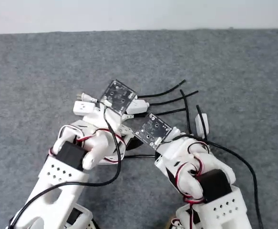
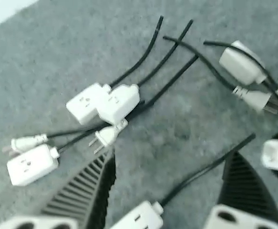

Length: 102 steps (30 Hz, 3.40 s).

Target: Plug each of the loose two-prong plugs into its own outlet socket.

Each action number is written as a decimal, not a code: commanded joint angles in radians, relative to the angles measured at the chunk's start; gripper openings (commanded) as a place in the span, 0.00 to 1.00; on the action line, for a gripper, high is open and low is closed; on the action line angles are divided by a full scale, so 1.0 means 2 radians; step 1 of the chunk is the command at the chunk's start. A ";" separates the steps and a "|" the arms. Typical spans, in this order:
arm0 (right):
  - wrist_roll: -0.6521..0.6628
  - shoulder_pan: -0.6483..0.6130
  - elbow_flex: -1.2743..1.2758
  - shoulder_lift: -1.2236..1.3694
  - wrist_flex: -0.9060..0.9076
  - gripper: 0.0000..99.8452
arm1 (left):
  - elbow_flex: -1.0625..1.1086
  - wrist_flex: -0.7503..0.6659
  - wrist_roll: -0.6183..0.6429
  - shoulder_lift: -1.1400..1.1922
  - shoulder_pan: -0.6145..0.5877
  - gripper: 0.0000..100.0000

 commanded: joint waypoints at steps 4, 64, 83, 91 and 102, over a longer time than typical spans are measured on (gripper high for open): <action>-0.005 0.002 -0.032 -0.011 0.003 0.01 | -0.011 0.000 -0.003 -0.008 0.004 0.35; -0.009 -0.069 -0.089 -0.012 0.072 0.01 | 0.057 -0.064 -0.061 -0.099 0.008 0.35; -0.009 -0.069 -0.136 -0.012 0.111 0.01 | 0.095 -0.080 -0.059 -0.103 0.005 0.35; -0.009 -0.069 -0.134 -0.012 0.111 0.01 | 0.084 -0.074 -0.058 -0.104 0.005 0.35; -0.009 -0.068 -0.133 -0.012 0.112 0.01 | -0.016 0.024 -0.052 -0.104 0.002 0.35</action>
